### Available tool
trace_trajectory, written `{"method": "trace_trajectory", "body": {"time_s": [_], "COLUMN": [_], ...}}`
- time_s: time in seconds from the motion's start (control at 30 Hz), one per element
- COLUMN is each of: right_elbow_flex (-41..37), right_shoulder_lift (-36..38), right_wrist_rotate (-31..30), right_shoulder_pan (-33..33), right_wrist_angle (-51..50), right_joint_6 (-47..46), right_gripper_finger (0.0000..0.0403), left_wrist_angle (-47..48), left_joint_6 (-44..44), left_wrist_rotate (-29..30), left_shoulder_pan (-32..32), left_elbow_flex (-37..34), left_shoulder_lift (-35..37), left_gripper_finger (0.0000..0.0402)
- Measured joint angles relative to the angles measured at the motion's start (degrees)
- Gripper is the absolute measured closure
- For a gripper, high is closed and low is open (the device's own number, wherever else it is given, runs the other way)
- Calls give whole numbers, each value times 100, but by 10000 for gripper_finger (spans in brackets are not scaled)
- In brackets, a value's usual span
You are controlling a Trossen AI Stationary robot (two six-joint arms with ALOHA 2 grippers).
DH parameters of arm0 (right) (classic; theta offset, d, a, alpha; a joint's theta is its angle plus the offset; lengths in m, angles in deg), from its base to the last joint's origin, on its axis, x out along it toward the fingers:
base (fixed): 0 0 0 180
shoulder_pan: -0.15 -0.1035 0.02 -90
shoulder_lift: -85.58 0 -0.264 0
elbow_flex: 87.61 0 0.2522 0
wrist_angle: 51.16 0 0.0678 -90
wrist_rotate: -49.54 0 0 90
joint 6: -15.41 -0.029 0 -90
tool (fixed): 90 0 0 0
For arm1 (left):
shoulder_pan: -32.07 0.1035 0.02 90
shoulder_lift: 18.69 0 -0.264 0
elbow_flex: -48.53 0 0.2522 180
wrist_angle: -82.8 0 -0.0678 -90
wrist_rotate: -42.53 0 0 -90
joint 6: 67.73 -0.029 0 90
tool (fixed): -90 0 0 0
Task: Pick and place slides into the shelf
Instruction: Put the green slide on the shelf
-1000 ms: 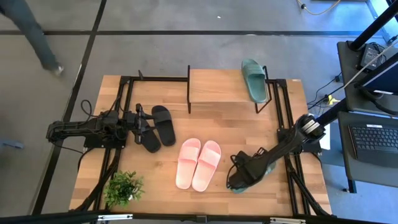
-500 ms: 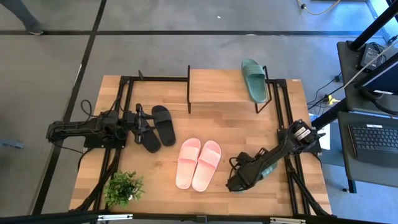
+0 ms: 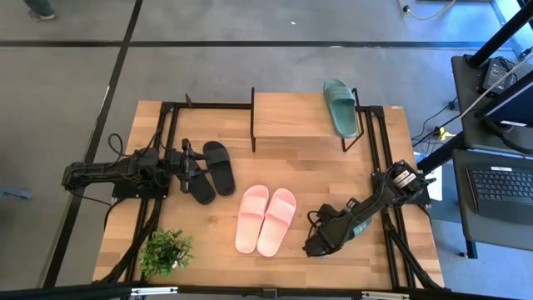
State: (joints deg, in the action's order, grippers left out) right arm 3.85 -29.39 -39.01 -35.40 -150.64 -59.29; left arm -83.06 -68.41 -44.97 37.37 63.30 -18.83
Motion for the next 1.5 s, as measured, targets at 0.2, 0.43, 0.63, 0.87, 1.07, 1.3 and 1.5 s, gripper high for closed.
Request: {"method": "trace_trajectory", "body": {"time_s": [0.2, 0.43, 0.63, 0.87, 1.07, 1.3, 1.5], "right_elbow_flex": [719, 2050, 2903, 3821, 4389, 4155, 3404], "right_shoulder_lift": [128, 506, 697, 697, 713, 1005, 1361], "right_wrist_rotate": [-145, -1931, -4331, -5851, -6251, -5666, -5347], "right_shoulder_pan": [0, 87, 550, 1865, 3047, 4412, 5137], "right_wrist_angle": [-334, -418, -425, -434, -434, -268, 1078], "right_joint_6": [781, 1888, 4086, 7063, 8620, 9463, 10539], "right_gripper_finger": [390, 390, 390, 390, 390, 390, 390], "left_wrist_angle": [0, 0, 2, 1, 1, 2, 2], "left_joint_6": [2, 7, 7, 11, 7, 0, -107], "left_wrist_rotate": [0, -1, 0, 0, 0, 0, 0], "left_shoulder_pan": [0, 0, 0, -1, -1, -2, -1], "left_elbow_flex": [-1, 0, -1, -1, -2, -2, -2], "left_shoulder_lift": [0, -1, -2, 0, 0, 0, -2], "left_gripper_finger": [198, 198, 198, 198, 198, 198, 198]}}
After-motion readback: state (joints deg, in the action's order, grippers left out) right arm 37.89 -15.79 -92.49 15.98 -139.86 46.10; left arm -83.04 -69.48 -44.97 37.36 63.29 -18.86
